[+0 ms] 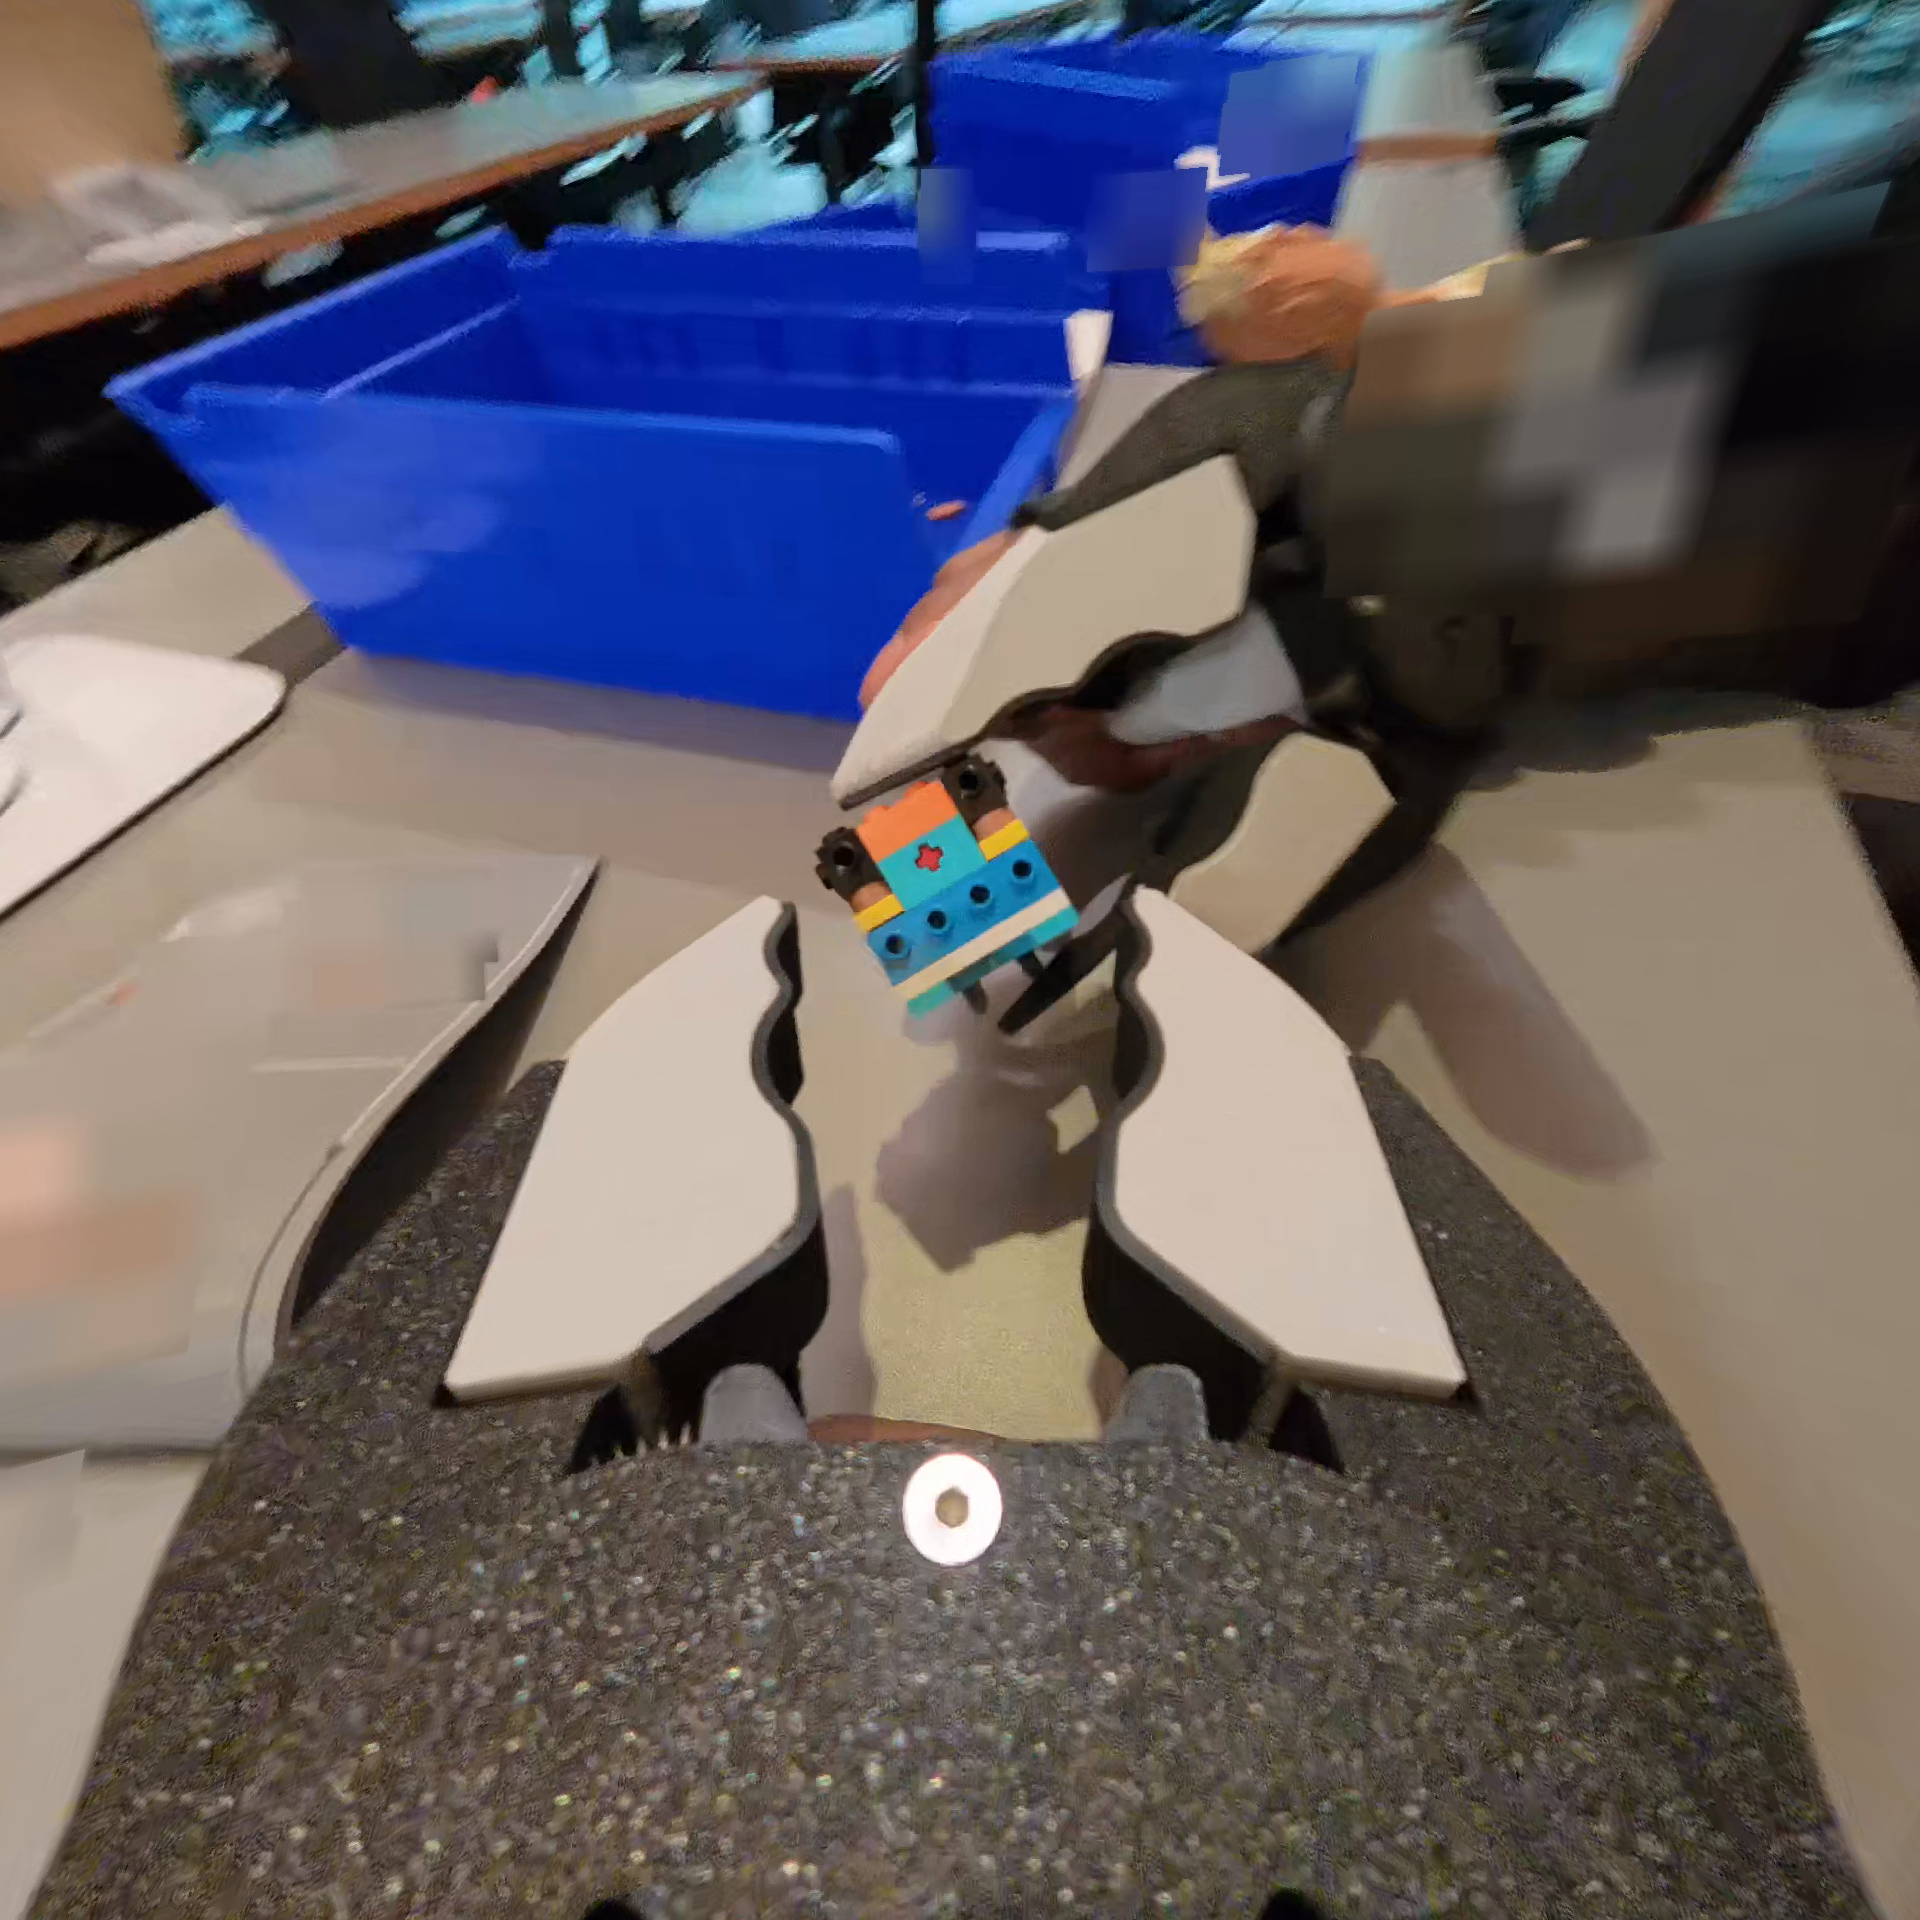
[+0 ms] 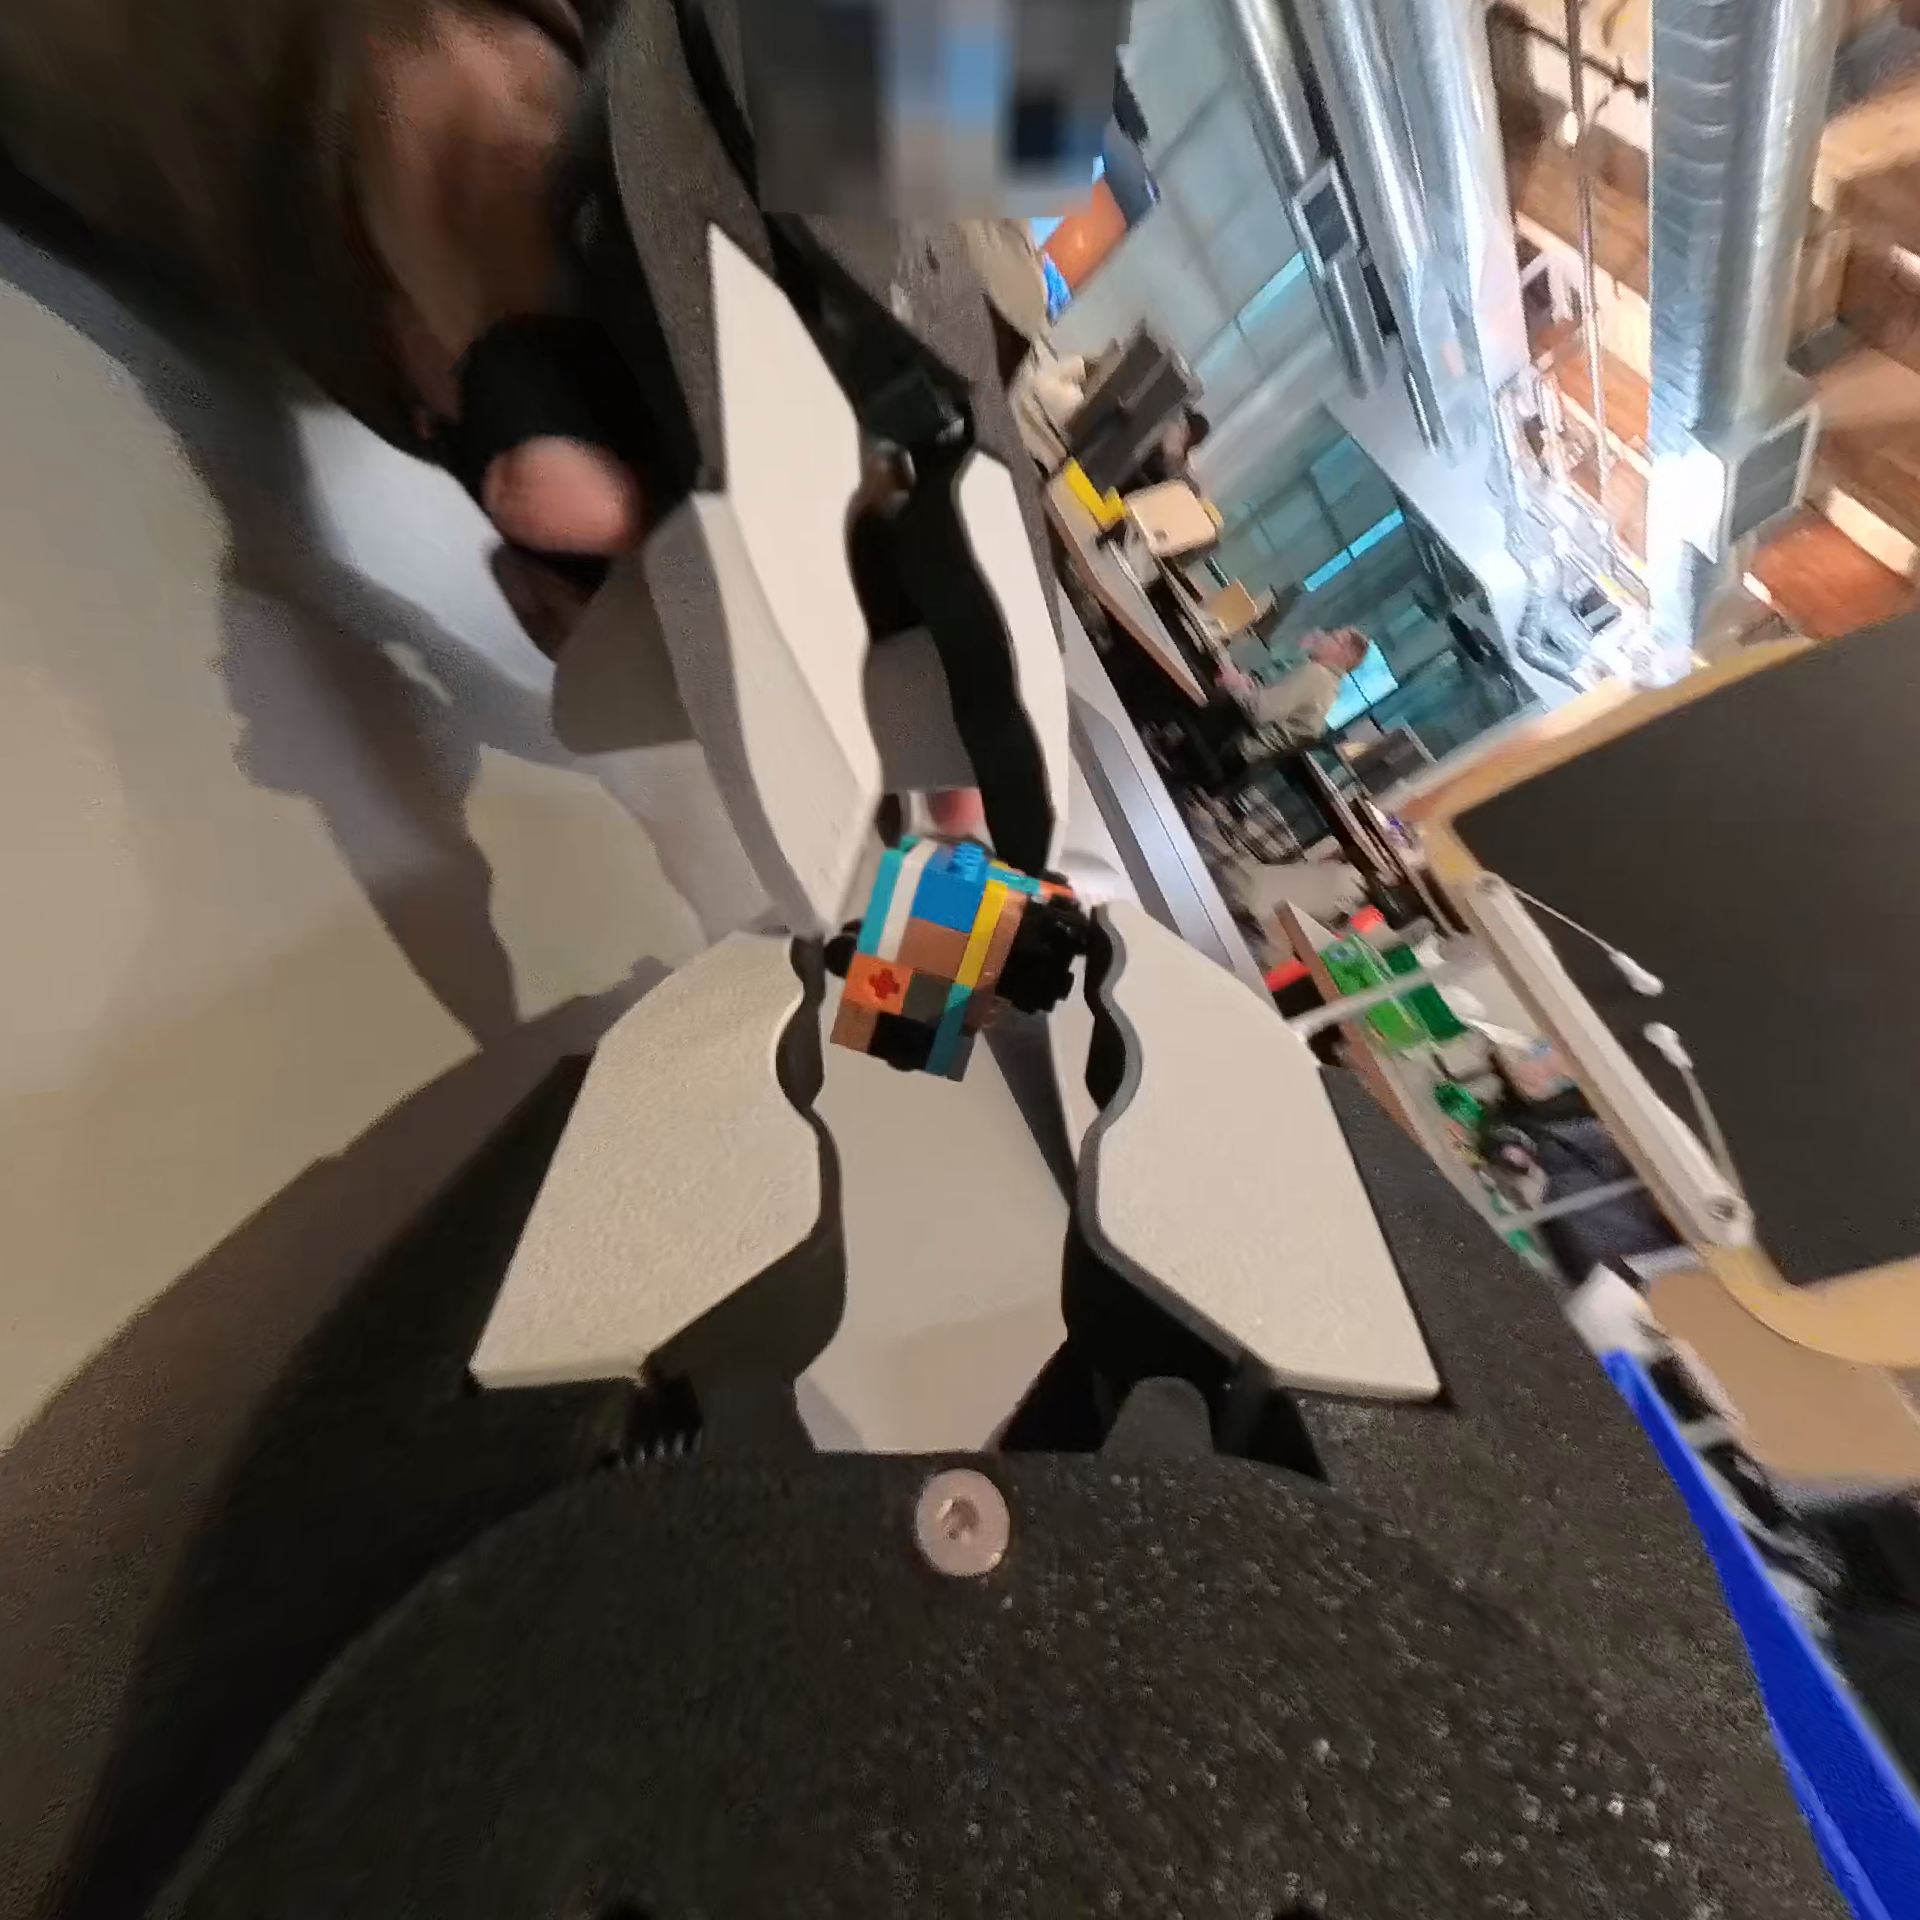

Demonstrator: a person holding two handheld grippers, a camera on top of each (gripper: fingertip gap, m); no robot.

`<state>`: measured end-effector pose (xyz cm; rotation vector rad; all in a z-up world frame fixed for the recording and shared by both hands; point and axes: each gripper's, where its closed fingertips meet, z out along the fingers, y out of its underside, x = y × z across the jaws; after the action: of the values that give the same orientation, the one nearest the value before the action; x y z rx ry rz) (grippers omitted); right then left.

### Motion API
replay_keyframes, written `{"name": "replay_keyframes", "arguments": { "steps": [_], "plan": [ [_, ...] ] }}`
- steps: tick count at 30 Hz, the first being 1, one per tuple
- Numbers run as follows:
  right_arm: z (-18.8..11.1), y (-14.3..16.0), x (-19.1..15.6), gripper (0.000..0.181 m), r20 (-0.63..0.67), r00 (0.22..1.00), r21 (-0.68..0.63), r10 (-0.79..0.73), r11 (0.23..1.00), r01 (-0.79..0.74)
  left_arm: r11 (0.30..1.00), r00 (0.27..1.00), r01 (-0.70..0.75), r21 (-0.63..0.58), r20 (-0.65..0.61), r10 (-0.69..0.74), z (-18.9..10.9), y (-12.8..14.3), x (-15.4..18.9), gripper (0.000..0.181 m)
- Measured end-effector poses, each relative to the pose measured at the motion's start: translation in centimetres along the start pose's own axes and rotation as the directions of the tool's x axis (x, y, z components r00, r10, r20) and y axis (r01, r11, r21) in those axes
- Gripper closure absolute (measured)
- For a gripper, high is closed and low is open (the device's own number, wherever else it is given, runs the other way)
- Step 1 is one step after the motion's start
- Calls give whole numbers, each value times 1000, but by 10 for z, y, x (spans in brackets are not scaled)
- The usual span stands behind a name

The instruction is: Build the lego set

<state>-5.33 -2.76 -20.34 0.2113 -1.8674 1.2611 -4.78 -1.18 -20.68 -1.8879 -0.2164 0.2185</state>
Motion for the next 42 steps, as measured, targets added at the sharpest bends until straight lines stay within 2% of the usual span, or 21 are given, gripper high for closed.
{"name": "replay_keyframes", "arguments": {
  "steps": [2, 4, 8, 13, 16, 26, 42],
  "plan": [
    [-8, -11, 0, 133, 52, 996, 104, 73, 991, -78, 997, 993, -35, 64, -113, 42, -11, -7, 9, 116],
    [-16, -21, 4, 133, 82, 987, 180, 138, 972, -151, 990, 989, -37, 134, -136, 55, -21, -16, 7, 115],
    [-28, -42, 0, 133, 183, 962, 296, 202, 922, -250, 959, 960, 5, 282, -270, 74, -37, -33, 21, 116],
    [-37, -64, -14, 133, 296, 932, 372, 209, 873, -314, 930, 923, -2, 367, -357, 143, -41, -37, 42, 124],
    [-39, -69, -16, 133, 320, 921, 390, 220, 856, -340, 918, 904, -11, 396, -389, 178, -42, -38, 53, 128],
    [-39, -70, -14, 134, 333, 909, 395, 249, 839, -375, 901, 916, -29, 434, -348, 197, -38, -40, 55, 145],
    [-43, -72, -14, 133, 343, 907, 412, 245, 828, -380, 893, 927, -107, 438, -280, 248, -38, -42, 58, 146]
  ]
}}
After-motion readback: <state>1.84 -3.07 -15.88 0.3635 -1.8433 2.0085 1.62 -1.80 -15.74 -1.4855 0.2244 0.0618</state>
